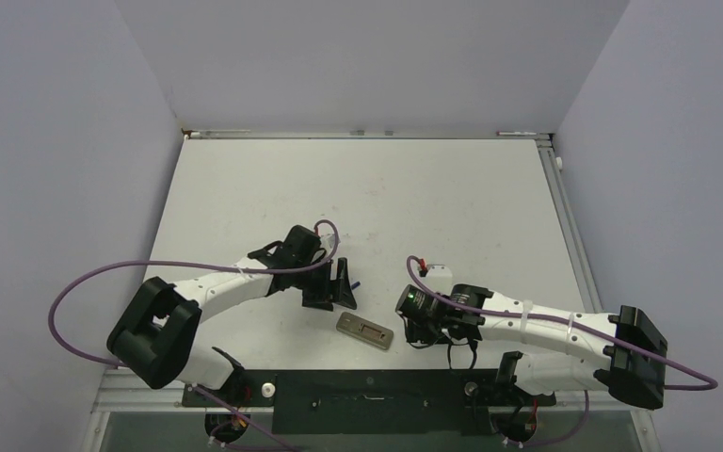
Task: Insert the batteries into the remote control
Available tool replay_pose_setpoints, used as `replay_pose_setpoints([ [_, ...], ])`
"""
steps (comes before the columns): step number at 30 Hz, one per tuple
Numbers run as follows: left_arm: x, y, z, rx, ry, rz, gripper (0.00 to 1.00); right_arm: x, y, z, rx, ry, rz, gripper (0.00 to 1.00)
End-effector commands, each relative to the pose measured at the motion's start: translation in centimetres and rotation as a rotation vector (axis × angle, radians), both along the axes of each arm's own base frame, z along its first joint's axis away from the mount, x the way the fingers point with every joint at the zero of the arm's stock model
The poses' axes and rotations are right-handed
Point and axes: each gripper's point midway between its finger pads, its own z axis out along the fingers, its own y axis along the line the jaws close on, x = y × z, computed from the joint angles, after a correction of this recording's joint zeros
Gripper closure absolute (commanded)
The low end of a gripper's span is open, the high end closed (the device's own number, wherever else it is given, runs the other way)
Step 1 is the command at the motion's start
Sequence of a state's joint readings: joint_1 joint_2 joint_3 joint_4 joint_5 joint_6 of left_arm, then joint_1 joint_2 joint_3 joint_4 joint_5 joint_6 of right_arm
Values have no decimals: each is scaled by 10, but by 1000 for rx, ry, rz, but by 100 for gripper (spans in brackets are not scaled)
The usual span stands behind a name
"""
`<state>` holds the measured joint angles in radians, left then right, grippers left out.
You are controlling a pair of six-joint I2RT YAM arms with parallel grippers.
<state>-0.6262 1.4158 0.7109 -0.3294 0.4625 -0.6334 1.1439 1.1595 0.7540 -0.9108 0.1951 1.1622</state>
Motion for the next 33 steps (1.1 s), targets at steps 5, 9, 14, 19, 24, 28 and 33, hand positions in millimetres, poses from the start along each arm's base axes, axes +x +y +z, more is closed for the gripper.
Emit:
replay_pose_setpoints([
  [5, 9, -6, -10, -3, -18, 50, 30, 12, 2, 8, 31, -54, 18, 73],
  [9, -1, -12, -13, 8, -7, 17, 29, 13, 0, 7, 43, -56, 17, 72],
  [14, -15, -19, -17, 30, 7, -4, 29, 13, -2, 6, 47, -61, 21, 72],
  [19, -25, -25, -18, 40, 7, -17, 29, 13, 0, 4, 56, -61, 32, 72],
  [24, -37, -34, -13, 26, 1, -26, 29, 14, 2, 5, 53, -61, 42, 72],
  [28, -45, -40, -11, 28, -10, -37, 29, 16, 5, 6, 55, -65, 47, 72],
  [33, -52, -46, -6, 9, -14, -40, 29, 19, 11, 7, 50, -63, 61, 72],
])
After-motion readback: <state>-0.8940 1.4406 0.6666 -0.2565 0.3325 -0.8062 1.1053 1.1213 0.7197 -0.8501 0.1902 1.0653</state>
